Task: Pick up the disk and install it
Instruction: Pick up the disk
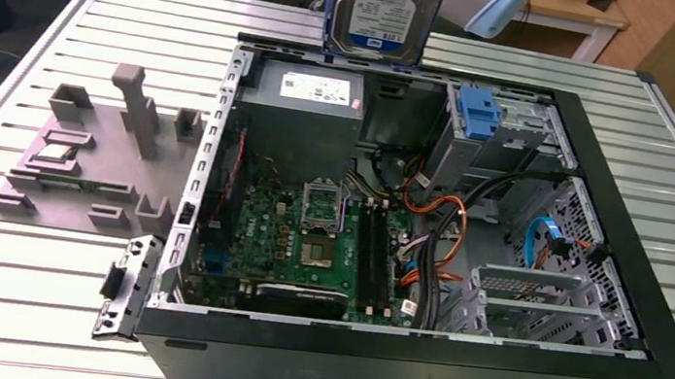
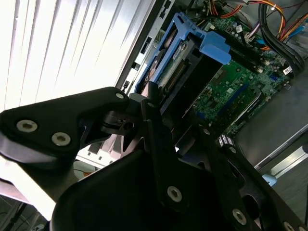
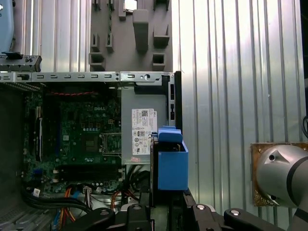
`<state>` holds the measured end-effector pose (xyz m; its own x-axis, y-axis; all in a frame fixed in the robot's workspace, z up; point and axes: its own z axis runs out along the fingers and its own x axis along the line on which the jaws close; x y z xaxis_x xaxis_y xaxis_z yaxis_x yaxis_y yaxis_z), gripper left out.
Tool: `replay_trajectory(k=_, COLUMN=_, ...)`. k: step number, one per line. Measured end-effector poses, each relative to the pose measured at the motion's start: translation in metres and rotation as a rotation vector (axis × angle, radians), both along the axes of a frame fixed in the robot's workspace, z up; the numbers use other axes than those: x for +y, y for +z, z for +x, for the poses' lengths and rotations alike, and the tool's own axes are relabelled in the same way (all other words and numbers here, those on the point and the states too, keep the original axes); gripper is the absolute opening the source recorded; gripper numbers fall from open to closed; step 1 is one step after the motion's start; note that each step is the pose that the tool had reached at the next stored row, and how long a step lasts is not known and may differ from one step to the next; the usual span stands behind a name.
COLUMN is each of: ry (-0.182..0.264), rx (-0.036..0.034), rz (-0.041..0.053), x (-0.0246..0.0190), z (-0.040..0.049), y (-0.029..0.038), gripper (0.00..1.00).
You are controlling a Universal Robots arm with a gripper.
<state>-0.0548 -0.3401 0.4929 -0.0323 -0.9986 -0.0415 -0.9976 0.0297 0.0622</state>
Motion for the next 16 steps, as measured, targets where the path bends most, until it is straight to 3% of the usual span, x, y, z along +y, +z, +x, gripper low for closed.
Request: replay_trajectory(k=16, ry=0.0, rx=0.0, rz=0.0, x=-0.0066, z=0.0, y=-0.0001, gripper=0.35)
